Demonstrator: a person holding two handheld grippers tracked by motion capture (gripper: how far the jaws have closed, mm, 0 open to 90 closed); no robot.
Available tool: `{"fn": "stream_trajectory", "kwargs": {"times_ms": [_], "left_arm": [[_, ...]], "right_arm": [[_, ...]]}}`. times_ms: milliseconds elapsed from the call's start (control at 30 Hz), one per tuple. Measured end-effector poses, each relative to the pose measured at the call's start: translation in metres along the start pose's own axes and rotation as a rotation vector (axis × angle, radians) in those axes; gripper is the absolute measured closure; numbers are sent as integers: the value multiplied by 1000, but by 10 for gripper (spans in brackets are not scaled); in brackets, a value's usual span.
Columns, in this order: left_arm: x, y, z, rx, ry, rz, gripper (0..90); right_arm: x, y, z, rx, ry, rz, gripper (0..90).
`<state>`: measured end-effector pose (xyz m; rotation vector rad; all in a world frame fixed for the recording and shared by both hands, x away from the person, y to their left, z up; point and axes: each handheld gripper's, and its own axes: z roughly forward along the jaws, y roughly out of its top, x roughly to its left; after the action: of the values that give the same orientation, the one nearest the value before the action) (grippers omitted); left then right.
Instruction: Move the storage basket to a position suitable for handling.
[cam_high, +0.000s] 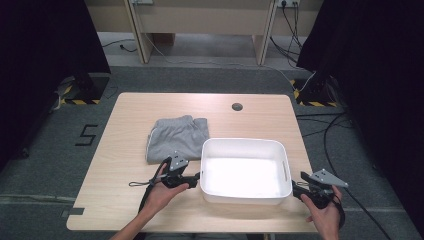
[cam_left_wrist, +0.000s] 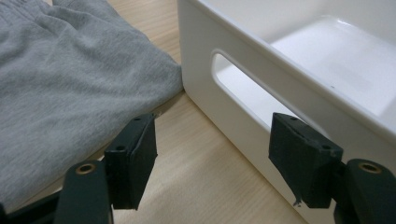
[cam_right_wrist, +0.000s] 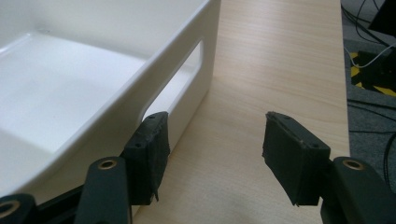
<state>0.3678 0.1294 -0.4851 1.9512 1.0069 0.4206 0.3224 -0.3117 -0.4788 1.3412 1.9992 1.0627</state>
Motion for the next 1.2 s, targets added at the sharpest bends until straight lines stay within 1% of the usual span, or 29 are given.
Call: {"fn": "stream_trajectory", "kwargs": {"times_ms": [67,133,167,200,233,267,300,367,433,467,533,600,667,733,800,833,867,900,933,967,1000,1033,1067,1133,1200], "left_arm": [[1,2,3,-2,-2,-12,309],[3,2,5,-11,-3,-24,307],[4,1,5,-8,-9,-29,296],[4,0,4,-10,-16,-39,279],[4,-2,2,-11,-24,-42,279],[4,-4,-2,-8,-34,-40,253],[4,-7,-6,-10,-42,-41,243],[1,-14,-15,-4,-52,-31,239],[-3,-23,-22,3,-57,-8,237],[-6,-28,-26,5,-61,-4,235],[-10,-33,-31,3,-75,1,235],[-16,-36,-34,-2,-89,17,235],[-22,-36,-35,-4,-118,26,237],[-28,-36,-34,-2,-150,32,245],[-33,-36,-31,2,-165,51,266],[-36,-35,-28,1,-168,63,277],[-39,-32,-24,7,-190,76,282],[-39,-32,-24,7,-190,76,302],[-42,-30,-21,5,-211,76,302],[-45,-27,-18,-2,-229,84,330],[-45,-27,-18,-2,-229,84,327],[-48,-25,-15,0,-225,103,327],[-49,-24,-13,1,-217,115,310],[-48,-21,-9,-1,-217,106,311],[-48,-19,-5,-7,-215,97,312]], "right_arm": [[-3,0,2,-4,-11,19,399],[-3,0,2,-3,-11,25,388],[-4,-1,2,-7,-16,22,363],[-4,-3,0,-2,-28,32,329],[-4,-3,0,-2,-28,32,329],[-2,-4,-2,2,-35,26,326],[-1,-6,-5,7,-38,13,305],[3,-10,-12,17,-35,-3,303],[7,-15,-18,28,-37,-15,305],[14,-23,-23,43,-31,-32,319],[15,-25,-25,50,-27,-40,320],[20,-30,-28,56,-5,-50,319],[24,-31,-30,64,23,-58,312],[26,-30,-33,57,56,-68,302],[30,-28,-35,44,102,-70,299],[32,-27,-34,40,114,-72,296],[35,-26,-31,36,145,-78,292],[35,-26,-31,36,145,-78,292],[35,-26,-29,30,154,-76,292],[37,-25,-26,17,180,-76,292],[37,-25,-26,17,180,-76,292],[37,-25,-24,14,189,-83,293],[38,-24,-22,7,209,-85,279],[38,-22,-19,4,197,-89,245],[37,-21,-15,1,184,-86,237]]}}
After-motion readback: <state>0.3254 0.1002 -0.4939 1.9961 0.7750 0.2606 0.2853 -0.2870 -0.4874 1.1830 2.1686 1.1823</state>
